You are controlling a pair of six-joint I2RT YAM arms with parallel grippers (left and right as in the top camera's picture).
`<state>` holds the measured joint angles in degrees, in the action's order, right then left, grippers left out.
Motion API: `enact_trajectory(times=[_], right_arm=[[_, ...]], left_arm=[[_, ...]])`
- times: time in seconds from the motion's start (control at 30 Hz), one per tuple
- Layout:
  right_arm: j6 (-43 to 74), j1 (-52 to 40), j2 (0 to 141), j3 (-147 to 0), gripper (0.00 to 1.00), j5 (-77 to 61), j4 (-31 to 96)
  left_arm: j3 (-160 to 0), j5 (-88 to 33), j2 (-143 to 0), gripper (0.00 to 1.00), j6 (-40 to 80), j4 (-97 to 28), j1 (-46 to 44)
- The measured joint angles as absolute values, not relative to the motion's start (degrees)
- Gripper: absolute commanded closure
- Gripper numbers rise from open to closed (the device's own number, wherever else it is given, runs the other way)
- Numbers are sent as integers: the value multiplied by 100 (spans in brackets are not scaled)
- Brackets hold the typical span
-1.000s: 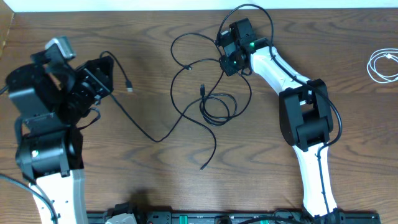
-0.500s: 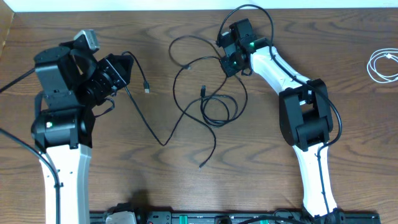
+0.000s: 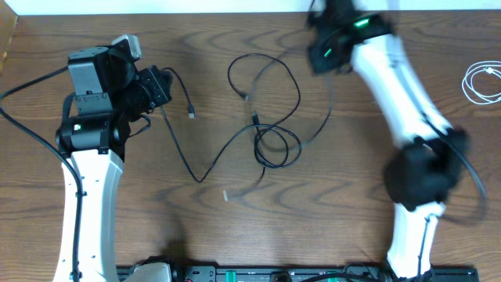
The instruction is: Untangle cables
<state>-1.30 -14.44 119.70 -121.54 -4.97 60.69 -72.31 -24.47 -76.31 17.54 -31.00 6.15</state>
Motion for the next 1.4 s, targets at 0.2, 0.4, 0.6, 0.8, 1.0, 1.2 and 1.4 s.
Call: enact_trajectory(times=[0.2, 0.4, 0.6, 0.8, 1.0, 1.2, 1.4], right_arm=[[311, -346, 10274, -12569, 99, -471, 6265], [572, 913, 10025, -12586, 99, -421, 6779], [687, 1905, 10455, -12473, 99, -425, 7120], [705, 2329, 10536, -12462, 99, -220, 6814], [779, 3011, 10538, -12457, 99, 263, 5944], [766, 3769, 10739, -12470, 26, 209, 5384], [609, 3745, 11332, -12464, 1, -148, 5483]], left_arm=[[-7231, -967, -7662, 93, 1470, -3098, 615], [-7231, 526, -7664, 93, 1323, -3089, 644], [-7231, 1227, -7664, 93, 1302, -3039, 1022], [-7231, 1387, -7664, 93, 1302, -3072, 1428], [-7231, 904, -7664, 92, 1299, -3072, 1437], [-7231, 84, -7664, 93, 1175, -3089, 1184], [-7231, -449, -7664, 92, 1149, -3072, 381]])
